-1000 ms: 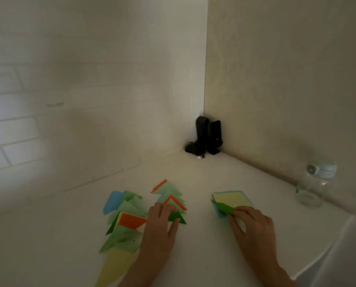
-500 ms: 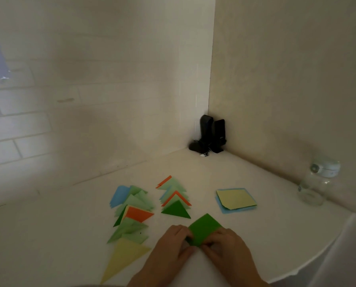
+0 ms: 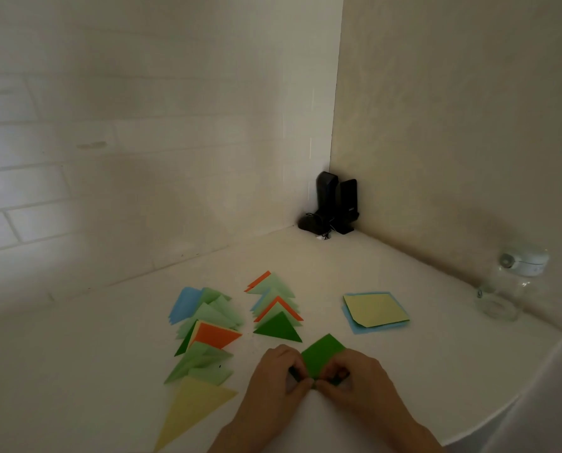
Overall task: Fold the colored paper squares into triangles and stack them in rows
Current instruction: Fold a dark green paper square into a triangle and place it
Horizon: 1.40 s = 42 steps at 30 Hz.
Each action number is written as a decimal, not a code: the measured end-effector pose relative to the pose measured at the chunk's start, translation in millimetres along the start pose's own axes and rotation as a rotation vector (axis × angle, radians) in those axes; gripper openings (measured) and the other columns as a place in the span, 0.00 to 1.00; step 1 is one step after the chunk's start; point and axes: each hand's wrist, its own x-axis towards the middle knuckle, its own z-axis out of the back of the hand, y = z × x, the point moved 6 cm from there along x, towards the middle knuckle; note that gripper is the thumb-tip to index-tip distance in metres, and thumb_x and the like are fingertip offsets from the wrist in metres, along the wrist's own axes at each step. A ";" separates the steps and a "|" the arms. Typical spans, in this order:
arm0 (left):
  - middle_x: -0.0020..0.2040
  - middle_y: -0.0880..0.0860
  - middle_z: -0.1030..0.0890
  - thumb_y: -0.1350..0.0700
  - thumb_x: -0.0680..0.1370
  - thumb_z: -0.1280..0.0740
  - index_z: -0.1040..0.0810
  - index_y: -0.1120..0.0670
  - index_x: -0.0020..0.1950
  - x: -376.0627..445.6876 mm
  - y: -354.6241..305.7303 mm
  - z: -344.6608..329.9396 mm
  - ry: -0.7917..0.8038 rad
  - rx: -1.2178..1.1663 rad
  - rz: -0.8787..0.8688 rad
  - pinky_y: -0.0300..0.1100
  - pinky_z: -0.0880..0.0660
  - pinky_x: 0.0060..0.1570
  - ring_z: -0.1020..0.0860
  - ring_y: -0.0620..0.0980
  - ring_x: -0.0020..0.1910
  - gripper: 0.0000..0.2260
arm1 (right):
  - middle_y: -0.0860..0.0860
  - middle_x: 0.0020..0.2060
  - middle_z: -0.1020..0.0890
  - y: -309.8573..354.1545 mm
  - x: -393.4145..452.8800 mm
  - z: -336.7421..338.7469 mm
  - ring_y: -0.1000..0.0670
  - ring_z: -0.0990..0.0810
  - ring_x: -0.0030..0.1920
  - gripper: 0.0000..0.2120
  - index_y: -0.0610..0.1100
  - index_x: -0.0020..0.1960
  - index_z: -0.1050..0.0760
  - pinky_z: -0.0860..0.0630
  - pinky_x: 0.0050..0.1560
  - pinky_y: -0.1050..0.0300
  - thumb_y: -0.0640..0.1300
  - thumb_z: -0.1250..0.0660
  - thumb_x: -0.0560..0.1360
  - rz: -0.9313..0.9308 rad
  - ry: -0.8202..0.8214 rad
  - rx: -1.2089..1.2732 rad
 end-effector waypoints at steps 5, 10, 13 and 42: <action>0.43 0.43 0.26 0.55 0.68 0.27 0.31 0.40 0.37 9.0 3.2 0.2 0.044 0.002 0.115 0.27 0.34 0.43 0.28 0.40 0.45 0.15 | 0.56 0.34 0.22 -1.1 4.9 1.2 0.59 0.24 0.36 0.14 0.60 0.37 0.29 0.31 0.36 0.70 0.56 0.24 0.59 -0.105 0.020 0.093; 0.45 0.43 0.24 0.58 0.67 0.26 0.26 0.44 0.40 10.6 8.5 4.0 0.073 -0.055 0.160 0.25 0.32 0.45 0.26 0.38 0.46 0.12 | 0.54 0.34 0.21 -7.6 12.6 0.4 0.62 0.26 0.32 0.16 0.55 0.41 0.27 0.30 0.35 0.69 0.46 0.21 0.60 -0.121 0.135 0.167; 0.46 0.43 0.23 0.59 0.68 0.26 0.25 0.43 0.40 8.9 11.3 5.9 0.075 -0.089 0.161 0.25 0.33 0.47 0.26 0.38 0.47 0.12 | 0.56 0.36 0.20 -8.5 16.3 2.4 0.60 0.26 0.33 0.15 0.56 0.41 0.26 0.29 0.37 0.72 0.42 0.24 0.62 -0.121 0.195 0.154; 0.42 0.44 0.25 0.49 0.74 0.37 0.24 0.49 0.42 -9.3 -14.1 0.8 -0.052 0.206 -0.156 0.35 0.32 0.41 0.32 0.41 0.42 0.05 | 0.64 0.48 0.24 -18.8 -15.3 17.2 0.60 0.23 0.49 0.22 0.56 0.44 0.22 0.24 0.50 0.51 0.72 0.42 0.68 0.137 -0.020 -0.030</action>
